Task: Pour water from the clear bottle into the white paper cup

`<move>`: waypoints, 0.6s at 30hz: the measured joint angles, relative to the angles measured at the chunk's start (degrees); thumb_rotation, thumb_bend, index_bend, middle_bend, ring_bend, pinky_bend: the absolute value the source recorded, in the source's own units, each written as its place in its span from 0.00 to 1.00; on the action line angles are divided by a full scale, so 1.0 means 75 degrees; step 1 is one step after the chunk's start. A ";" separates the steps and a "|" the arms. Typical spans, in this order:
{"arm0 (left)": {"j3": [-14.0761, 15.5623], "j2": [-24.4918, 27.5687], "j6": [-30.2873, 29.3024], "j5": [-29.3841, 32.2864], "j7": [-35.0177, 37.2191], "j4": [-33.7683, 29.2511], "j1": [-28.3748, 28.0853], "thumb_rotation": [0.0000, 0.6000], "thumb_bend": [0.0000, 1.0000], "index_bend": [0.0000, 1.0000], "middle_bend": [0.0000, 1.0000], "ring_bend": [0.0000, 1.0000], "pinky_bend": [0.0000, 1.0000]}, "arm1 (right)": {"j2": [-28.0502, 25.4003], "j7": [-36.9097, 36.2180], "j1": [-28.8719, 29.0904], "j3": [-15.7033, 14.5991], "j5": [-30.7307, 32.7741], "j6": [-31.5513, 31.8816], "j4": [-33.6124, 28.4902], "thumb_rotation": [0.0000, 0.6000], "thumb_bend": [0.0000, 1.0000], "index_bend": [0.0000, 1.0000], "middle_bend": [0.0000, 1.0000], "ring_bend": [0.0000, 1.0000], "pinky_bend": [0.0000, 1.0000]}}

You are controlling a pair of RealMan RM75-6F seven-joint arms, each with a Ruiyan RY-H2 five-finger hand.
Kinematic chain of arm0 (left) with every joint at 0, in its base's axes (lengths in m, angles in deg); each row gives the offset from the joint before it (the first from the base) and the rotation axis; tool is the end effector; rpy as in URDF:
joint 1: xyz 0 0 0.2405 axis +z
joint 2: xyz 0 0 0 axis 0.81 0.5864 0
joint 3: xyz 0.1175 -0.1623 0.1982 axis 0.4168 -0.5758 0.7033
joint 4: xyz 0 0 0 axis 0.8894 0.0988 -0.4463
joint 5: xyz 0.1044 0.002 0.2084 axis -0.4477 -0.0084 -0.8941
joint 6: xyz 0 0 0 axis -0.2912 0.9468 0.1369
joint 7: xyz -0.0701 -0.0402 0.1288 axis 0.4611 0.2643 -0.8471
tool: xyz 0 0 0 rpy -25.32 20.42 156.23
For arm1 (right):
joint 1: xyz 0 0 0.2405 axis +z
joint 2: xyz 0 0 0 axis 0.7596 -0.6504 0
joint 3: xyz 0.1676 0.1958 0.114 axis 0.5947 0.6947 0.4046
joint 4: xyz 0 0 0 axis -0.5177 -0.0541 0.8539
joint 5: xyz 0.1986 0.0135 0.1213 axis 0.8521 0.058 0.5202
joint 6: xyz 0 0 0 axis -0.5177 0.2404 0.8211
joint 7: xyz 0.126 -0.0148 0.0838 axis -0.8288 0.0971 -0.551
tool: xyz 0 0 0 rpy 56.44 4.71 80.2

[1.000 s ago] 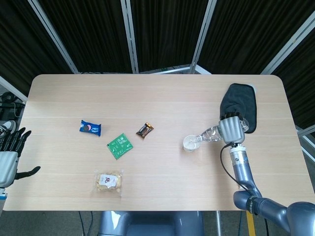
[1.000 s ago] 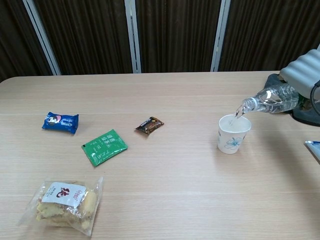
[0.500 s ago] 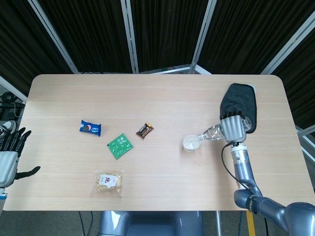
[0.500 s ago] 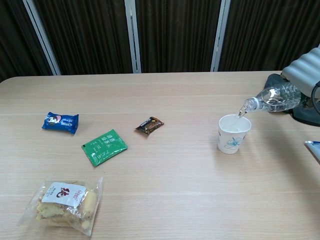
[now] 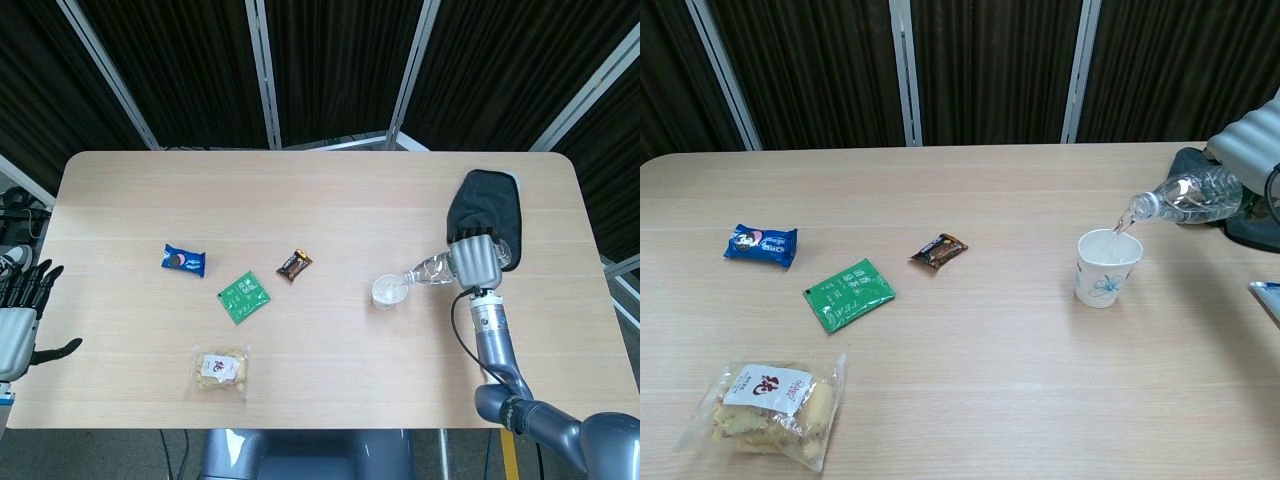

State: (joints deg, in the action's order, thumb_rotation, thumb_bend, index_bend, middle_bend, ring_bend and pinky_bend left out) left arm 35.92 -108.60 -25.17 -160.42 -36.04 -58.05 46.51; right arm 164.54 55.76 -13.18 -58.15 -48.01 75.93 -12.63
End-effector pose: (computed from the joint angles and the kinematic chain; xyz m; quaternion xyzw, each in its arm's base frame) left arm -0.3378 0.2091 0.1463 -0.6058 -0.3919 -0.3744 0.5825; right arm -0.2859 -0.4105 -0.0040 0.7027 -0.0999 0.1330 0.6918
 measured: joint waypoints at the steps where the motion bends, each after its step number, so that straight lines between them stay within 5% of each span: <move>1: 0.0000 0.0001 0.0003 0.0002 0.0001 0.0000 -0.0001 1.00 0.00 0.00 0.00 0.00 0.00 | -0.0002 -0.0059 -0.0011 0.0023 0.0034 -0.0031 -0.0015 1.00 0.64 0.59 0.66 0.55 0.51; 9: -0.0004 0.0009 0.0023 0.0020 0.0017 -0.0002 -0.0008 1.00 0.00 0.00 0.00 0.00 0.00 | -0.0088 -0.0859 -0.0105 0.0291 0.0335 -0.0276 -0.0370 1.00 0.64 0.60 0.66 0.56 0.53; 18: 0.0018 0.0025 0.0056 0.0013 0.0028 -0.0028 -0.0012 1.00 0.00 0.00 0.00 0.00 0.00 | -0.0654 -0.2939 -0.0298 0.0554 0.0411 -0.0776 -0.1211 1.00 0.66 0.60 0.66 0.56 0.53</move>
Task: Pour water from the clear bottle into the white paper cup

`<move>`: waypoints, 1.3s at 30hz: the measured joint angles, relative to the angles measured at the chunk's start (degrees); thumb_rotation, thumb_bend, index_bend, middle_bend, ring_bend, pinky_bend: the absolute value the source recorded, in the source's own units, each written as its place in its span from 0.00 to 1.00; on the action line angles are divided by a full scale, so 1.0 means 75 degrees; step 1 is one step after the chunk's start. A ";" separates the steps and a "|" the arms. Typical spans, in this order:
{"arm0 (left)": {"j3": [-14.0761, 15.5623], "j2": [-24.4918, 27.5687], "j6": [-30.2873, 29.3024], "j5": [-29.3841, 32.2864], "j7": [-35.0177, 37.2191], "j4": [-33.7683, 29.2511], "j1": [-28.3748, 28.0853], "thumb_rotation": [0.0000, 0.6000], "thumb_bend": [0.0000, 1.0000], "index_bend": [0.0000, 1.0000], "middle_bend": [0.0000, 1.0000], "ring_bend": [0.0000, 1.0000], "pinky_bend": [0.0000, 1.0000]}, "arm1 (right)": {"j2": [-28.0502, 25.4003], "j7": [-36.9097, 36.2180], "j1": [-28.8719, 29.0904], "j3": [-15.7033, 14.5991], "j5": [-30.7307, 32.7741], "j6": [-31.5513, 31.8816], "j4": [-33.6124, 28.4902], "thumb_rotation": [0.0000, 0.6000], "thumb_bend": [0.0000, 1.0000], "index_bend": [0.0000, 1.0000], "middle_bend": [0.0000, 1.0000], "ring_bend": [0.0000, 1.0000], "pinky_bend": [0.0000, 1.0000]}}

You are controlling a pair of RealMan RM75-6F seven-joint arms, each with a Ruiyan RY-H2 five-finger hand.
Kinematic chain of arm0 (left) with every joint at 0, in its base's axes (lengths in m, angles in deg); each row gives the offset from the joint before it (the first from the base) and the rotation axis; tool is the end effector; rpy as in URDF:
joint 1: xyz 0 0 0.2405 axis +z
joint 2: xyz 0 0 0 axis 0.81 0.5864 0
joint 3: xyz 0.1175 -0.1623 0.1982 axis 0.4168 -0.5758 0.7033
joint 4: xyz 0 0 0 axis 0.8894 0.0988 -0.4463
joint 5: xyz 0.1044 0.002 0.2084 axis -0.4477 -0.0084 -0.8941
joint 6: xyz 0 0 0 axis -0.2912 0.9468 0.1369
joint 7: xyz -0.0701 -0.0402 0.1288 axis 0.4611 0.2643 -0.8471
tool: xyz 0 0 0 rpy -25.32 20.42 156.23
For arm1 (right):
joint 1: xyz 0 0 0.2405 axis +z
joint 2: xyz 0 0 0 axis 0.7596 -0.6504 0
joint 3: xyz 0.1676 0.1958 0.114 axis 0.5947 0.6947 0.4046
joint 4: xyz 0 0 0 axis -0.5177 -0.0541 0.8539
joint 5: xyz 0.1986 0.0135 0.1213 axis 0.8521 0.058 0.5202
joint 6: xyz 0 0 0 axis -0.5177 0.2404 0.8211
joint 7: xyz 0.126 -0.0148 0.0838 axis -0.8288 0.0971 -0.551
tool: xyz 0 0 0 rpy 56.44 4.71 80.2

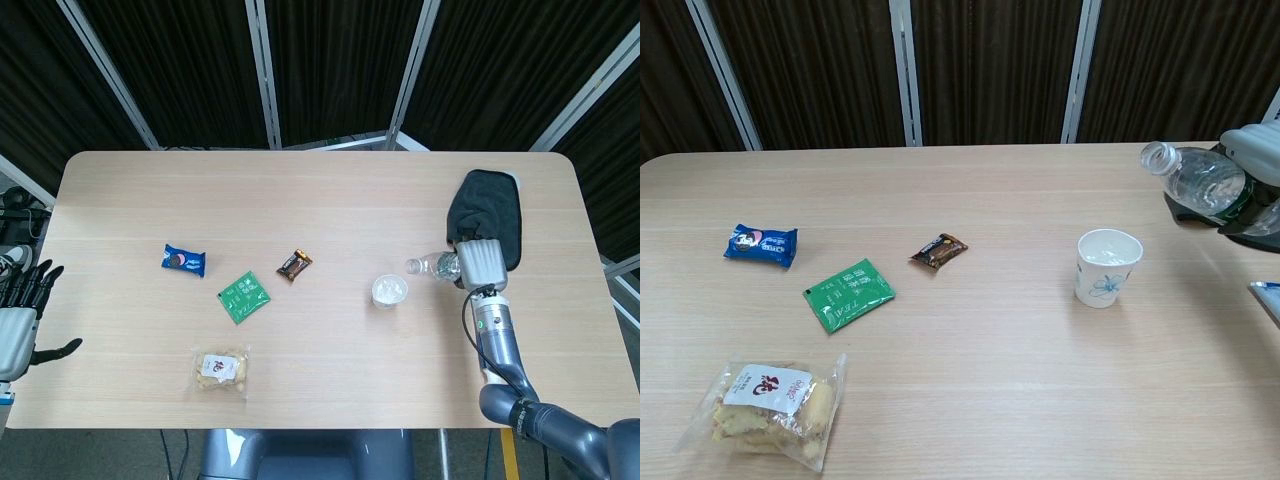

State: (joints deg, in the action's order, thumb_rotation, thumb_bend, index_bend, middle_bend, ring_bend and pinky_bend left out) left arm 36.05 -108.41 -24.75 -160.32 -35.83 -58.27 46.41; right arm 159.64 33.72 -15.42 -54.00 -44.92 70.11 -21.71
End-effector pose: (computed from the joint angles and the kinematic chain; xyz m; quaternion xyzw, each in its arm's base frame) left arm -0.3378 0.2090 0.1458 -0.6067 -0.3957 -0.3729 0.5799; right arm -0.2875 -0.4066 0.0070 0.6627 -0.3083 0.2667 0.6282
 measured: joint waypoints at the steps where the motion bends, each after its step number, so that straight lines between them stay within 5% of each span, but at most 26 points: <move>1: 0.0005 0.0004 0.0003 -0.0005 0.0004 -0.0008 0.0000 1.00 0.00 0.00 0.00 0.00 0.00 | -0.0080 -0.0357 -0.0033 0.0021 -0.0038 -0.0050 -0.0085 1.00 0.66 0.60 0.66 0.56 0.53; 11: 0.0028 0.0038 0.0015 -0.0031 0.0043 -0.0045 0.0003 1.00 0.00 0.00 0.00 0.00 0.00 | -0.0847 -0.3664 -0.0407 0.0132 -0.0539 -0.0417 -0.0856 1.00 0.67 0.59 0.66 0.56 0.53; 18: 0.0062 0.0042 0.0024 -0.0081 0.0024 -0.0091 0.0000 1.00 0.00 0.00 0.00 0.00 0.00 | -0.1631 -0.6333 -0.0707 -0.0198 -0.1611 -0.0703 -0.1360 1.00 0.68 0.59 0.66 0.56 0.53; 24: 0.0072 0.0040 0.0015 -0.0088 -0.0009 -0.0107 0.0008 1.00 0.00 0.00 0.00 0.00 0.00 | -0.2023 -0.8325 -0.0930 -0.0820 -0.2934 -0.0542 -0.1400 1.00 0.68 0.59 0.66 0.56 0.53; 31: 0.0078 -0.0011 0.0002 -0.0075 -0.0143 -0.0118 0.0015 1.00 0.00 0.00 0.00 0.00 0.00 | -0.2360 -1.0099 -0.1069 -0.2033 -0.4676 0.0072 -0.1318 1.00 0.69 0.60 0.66 0.56 0.53; 39: 0.0104 -0.0093 0.0007 -0.0072 -0.0398 -0.0114 0.0015 1.00 0.00 0.00 0.00 0.00 0.00 | -0.2176 -1.0663 -0.1055 -0.2920 -0.5603 0.0623 -0.1216 1.00 0.69 0.60 0.66 0.56 0.53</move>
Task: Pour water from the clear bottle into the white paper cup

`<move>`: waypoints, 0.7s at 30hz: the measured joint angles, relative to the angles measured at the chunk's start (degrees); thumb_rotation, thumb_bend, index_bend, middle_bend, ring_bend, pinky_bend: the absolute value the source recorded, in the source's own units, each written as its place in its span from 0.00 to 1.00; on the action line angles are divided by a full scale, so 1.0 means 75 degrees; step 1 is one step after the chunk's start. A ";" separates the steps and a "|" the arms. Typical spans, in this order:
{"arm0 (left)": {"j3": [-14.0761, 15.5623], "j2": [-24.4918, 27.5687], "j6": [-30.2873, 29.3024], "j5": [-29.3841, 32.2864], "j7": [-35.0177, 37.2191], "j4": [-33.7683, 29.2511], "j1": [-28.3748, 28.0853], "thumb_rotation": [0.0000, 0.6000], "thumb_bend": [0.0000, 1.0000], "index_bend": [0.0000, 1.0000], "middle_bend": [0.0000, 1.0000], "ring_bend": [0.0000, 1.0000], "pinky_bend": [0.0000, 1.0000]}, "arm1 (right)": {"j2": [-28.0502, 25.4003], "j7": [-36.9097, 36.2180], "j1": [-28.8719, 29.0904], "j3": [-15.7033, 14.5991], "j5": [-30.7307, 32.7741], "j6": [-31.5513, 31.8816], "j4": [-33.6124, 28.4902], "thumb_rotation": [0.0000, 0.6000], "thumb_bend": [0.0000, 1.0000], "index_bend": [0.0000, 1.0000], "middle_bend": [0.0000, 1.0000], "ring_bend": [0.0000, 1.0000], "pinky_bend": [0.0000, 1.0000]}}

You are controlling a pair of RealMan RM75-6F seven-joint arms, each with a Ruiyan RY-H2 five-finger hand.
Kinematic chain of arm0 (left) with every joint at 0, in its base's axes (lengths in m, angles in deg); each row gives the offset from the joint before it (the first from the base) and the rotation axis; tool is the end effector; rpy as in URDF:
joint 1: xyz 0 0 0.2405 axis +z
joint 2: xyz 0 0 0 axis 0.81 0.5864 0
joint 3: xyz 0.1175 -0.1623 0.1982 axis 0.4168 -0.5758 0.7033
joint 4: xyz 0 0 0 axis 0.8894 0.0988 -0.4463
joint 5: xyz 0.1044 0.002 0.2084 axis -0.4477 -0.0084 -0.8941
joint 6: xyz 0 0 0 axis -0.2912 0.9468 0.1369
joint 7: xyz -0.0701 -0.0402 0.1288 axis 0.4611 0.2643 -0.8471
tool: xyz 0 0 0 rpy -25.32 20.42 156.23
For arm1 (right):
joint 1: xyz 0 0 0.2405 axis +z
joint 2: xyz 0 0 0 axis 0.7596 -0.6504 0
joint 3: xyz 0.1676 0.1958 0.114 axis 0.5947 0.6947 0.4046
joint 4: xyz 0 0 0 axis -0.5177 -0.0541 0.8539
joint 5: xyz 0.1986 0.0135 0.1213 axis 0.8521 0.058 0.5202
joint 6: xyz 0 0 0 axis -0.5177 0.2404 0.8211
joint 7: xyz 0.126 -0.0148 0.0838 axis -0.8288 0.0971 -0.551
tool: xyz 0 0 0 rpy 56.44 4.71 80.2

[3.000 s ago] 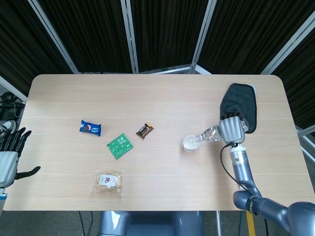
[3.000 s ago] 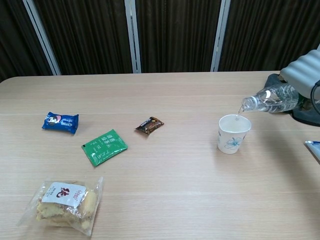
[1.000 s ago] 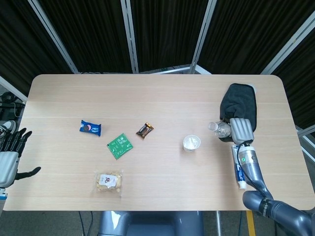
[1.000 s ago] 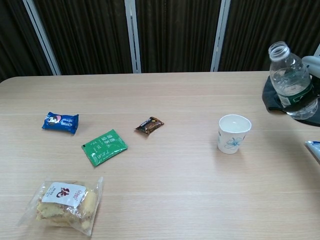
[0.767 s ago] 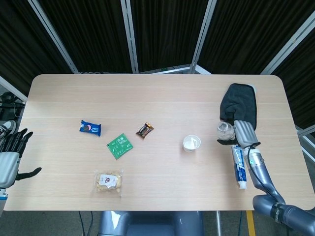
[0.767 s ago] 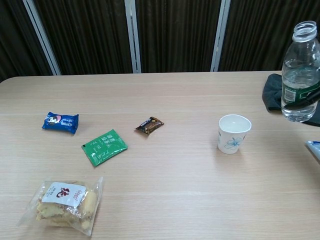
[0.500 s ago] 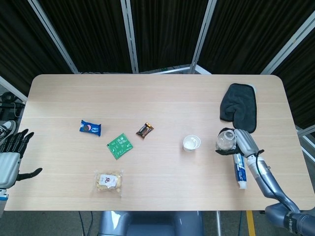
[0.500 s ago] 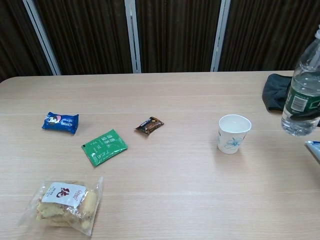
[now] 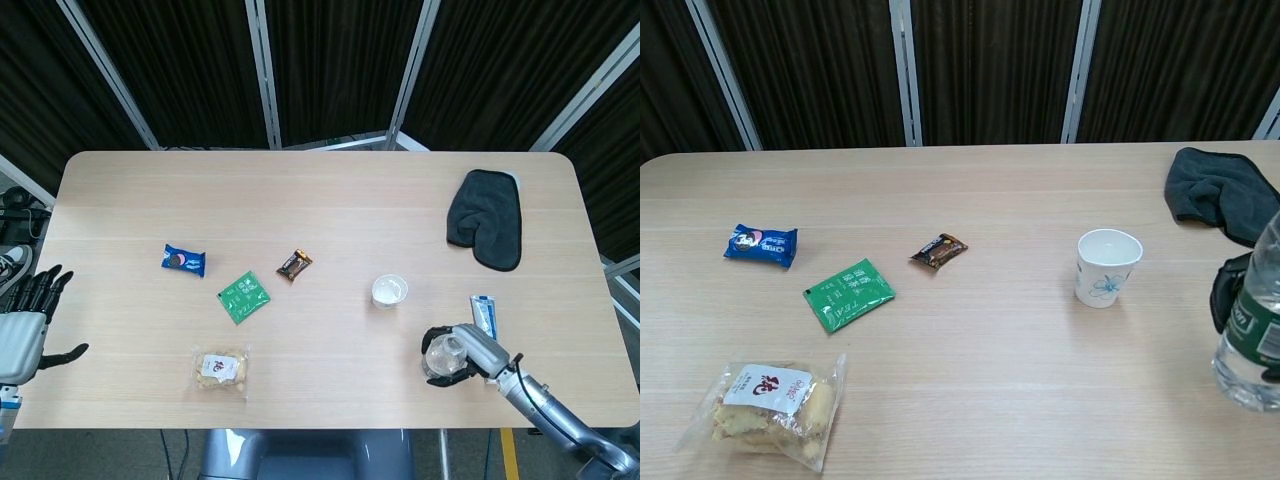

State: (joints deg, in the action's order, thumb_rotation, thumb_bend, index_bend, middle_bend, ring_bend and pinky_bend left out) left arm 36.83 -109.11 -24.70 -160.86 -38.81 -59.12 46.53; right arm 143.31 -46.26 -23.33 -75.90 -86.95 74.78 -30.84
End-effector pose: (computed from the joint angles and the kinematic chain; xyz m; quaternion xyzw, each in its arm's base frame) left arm -0.3338 0.2044 0.1372 -0.6185 -0.3903 -0.3615 0.5783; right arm -0.3183 -0.2655 0.0190 0.6622 -0.5874 0.4192 0.2018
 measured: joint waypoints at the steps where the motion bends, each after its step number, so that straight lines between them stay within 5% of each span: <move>1: -0.0005 -0.0018 -0.0015 0.0003 -0.0052 0.0015 0.0002 1.00 0.00 0.00 0.00 0.00 0.00 | 0.0082 0.0024 0.0017 -0.0048 -0.0046 0.0016 0.0037 1.00 0.69 0.60 0.66 0.56 0.53; 17: -0.0055 -0.0067 -0.0026 0.0087 -0.0064 0.0125 0.0001 1.00 0.00 0.00 0.00 0.00 0.00 | 0.1681 0.1139 0.0210 -0.0113 0.0009 0.0020 0.1276 1.00 0.67 0.60 0.66 0.55 0.53; 21: -0.0063 -0.0069 0.0013 0.0114 -0.0020 0.0161 -0.0010 1.00 0.00 0.00 0.00 0.00 0.00 | 0.1887 0.1174 0.0215 -0.0176 0.0111 0.0053 0.1463 1.00 0.56 0.55 0.64 0.53 0.53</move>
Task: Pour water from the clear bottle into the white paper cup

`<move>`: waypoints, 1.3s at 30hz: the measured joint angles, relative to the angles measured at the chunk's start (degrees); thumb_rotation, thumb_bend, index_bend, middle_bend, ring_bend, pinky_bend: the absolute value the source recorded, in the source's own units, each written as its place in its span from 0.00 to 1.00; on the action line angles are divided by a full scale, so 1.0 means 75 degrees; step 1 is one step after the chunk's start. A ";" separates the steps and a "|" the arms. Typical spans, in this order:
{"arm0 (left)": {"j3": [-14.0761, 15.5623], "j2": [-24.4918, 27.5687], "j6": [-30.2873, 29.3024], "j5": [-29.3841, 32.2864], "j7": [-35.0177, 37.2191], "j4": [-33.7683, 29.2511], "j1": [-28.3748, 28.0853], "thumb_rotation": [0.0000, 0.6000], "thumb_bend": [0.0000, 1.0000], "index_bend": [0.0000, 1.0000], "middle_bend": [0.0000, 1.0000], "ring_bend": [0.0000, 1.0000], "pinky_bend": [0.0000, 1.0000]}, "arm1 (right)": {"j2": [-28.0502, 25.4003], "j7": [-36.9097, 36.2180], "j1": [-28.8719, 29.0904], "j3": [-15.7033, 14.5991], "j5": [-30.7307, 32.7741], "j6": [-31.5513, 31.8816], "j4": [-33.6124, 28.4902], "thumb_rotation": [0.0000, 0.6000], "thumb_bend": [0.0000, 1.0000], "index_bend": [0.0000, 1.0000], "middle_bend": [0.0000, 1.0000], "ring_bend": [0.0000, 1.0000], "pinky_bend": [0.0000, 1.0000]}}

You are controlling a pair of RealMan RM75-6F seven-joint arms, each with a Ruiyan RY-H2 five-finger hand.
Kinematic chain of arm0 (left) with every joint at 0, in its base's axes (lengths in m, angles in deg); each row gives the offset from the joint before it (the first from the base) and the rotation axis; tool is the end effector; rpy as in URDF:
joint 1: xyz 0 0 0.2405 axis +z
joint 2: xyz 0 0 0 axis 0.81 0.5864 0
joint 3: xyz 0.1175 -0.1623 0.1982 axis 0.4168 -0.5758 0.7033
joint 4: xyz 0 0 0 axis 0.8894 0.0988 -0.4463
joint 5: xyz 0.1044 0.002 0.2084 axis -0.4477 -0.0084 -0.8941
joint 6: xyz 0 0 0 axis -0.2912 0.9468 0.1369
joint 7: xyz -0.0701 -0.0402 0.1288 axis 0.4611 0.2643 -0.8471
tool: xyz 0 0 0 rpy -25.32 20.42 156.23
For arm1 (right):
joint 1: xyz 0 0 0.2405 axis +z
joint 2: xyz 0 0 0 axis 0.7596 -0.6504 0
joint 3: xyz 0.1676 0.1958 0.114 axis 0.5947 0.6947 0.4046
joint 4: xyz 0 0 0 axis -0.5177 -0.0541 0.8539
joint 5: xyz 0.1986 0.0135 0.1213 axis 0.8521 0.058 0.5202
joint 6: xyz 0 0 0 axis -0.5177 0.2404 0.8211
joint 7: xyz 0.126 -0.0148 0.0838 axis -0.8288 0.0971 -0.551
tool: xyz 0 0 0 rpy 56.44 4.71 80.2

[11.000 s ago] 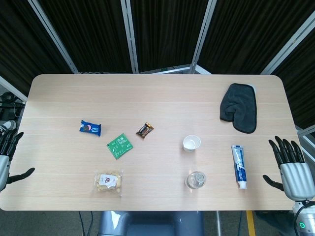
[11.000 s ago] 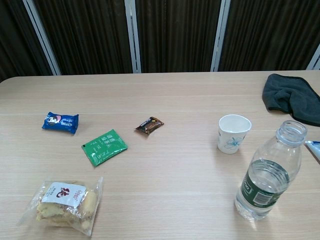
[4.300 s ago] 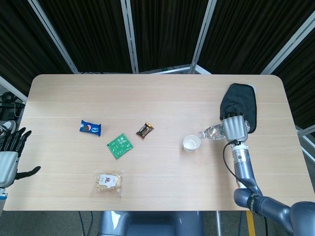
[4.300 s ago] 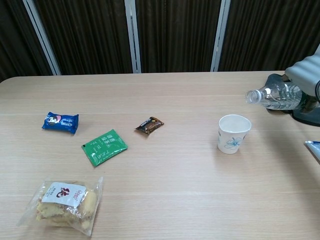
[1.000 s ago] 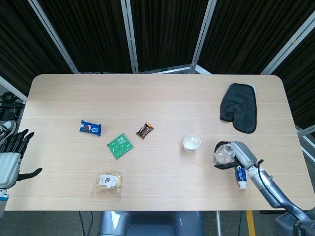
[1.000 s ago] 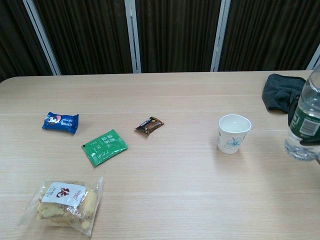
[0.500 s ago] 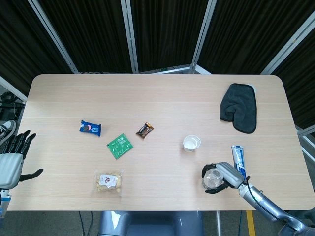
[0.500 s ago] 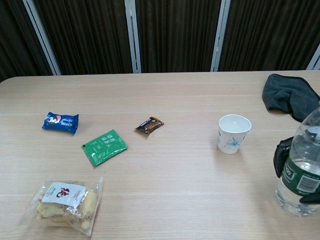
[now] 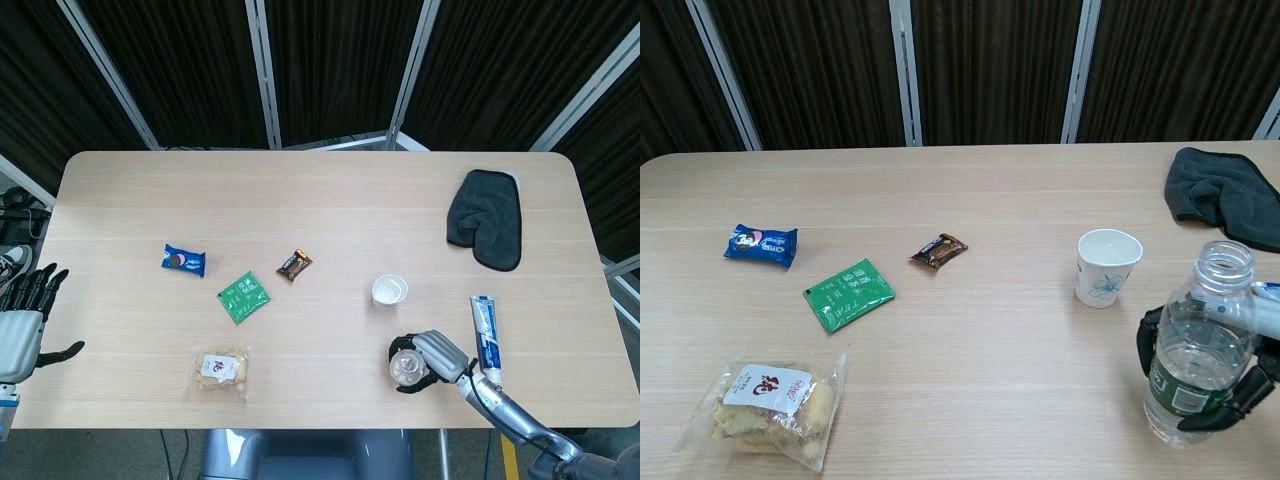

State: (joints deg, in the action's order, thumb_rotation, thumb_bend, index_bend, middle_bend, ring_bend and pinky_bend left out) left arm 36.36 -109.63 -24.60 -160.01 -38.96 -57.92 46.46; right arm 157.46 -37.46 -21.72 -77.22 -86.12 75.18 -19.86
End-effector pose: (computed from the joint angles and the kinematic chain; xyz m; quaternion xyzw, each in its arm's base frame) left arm -0.3387 0.2073 0.1380 -0.6149 -0.3876 -0.3573 0.5865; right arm -0.3031 -0.2664 -0.0576 0.7111 -0.5327 0.4132 0.1997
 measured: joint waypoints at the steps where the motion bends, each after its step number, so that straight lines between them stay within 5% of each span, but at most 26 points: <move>1: 0.0001 0.0001 0.0023 0.0009 0.0008 0.0004 -0.0006 1.00 0.00 0.00 0.00 0.00 0.00 | 0.0023 -0.0013 0.0001 -0.0012 0.0016 0.0018 0.0021 1.00 0.49 0.51 0.63 0.52 0.53; 12: 0.0016 0.0054 0.0082 0.0017 0.0078 -0.0043 -0.0026 1.00 0.00 0.00 0.00 0.00 0.00 | 0.0075 -0.0247 0.0057 -0.0174 0.0092 0.0124 0.0152 1.00 0.01 0.30 0.45 0.39 0.47; 26: 0.0043 0.0064 0.0099 0.0003 0.0039 -0.0100 -0.0025 1.00 0.00 0.00 0.00 0.00 0.00 | -0.0006 -0.0625 0.0096 -0.0455 0.0002 0.0379 0.0503 1.00 0.00 0.16 0.26 0.22 0.27; 33: 0.0043 0.0056 0.0093 0.0010 -0.0013 -0.0112 -0.0025 1.00 0.00 0.00 0.00 0.00 0.00 | -0.0107 -0.0722 0.0128 -0.0618 -0.0071 0.0415 0.0620 1.00 0.00 0.00 0.00 0.00 0.01; 39: 0.0049 0.0054 0.0071 0.0002 -0.0028 -0.0111 -0.0012 1.00 0.00 0.00 0.00 0.00 0.00 | -0.0376 -0.0729 0.0164 -0.0772 -0.0180 0.0511 0.0674 1.00 0.00 0.00 0.00 0.00 0.00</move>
State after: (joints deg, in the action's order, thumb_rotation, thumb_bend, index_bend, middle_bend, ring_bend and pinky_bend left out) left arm 36.73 -109.22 -24.07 -159.99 -39.18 -58.75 46.36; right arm 154.64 -42.92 -20.49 -83.00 -87.46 79.02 -14.80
